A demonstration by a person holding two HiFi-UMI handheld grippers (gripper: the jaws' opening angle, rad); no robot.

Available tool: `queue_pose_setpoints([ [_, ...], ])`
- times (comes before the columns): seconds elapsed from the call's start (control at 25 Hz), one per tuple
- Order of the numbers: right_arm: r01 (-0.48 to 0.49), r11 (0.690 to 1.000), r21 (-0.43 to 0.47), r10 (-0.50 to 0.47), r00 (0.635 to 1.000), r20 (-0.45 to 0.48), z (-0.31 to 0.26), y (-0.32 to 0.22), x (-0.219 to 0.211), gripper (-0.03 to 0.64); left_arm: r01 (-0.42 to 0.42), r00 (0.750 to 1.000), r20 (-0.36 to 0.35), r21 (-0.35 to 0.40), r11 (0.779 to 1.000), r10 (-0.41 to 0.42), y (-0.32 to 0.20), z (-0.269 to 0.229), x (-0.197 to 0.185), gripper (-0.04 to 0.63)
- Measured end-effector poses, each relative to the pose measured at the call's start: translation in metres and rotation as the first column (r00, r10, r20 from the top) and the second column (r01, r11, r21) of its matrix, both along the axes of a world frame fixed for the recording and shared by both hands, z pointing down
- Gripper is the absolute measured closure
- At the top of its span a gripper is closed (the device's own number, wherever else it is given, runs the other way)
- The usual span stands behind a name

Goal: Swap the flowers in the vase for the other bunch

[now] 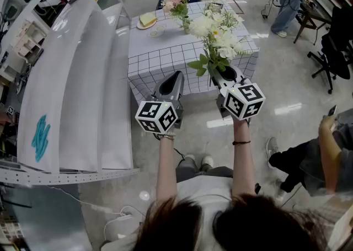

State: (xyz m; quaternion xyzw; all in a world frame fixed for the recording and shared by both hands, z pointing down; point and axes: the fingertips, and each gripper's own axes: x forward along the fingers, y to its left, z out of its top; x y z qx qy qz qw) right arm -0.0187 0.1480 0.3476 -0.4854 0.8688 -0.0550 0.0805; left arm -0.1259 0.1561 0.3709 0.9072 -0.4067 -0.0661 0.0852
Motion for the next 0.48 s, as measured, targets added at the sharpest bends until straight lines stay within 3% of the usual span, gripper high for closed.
queue_pose_setpoints([
  [0.48, 0.007, 1.000, -0.005, -0.007, 1.000, -0.003, -0.0008, 0.0008, 0.0025, 0.552, 0.003, 1.000, -0.009, -0.005, 1.000, -0.003, -0.0005, -0.0012, -0.0002, 0.581],
])
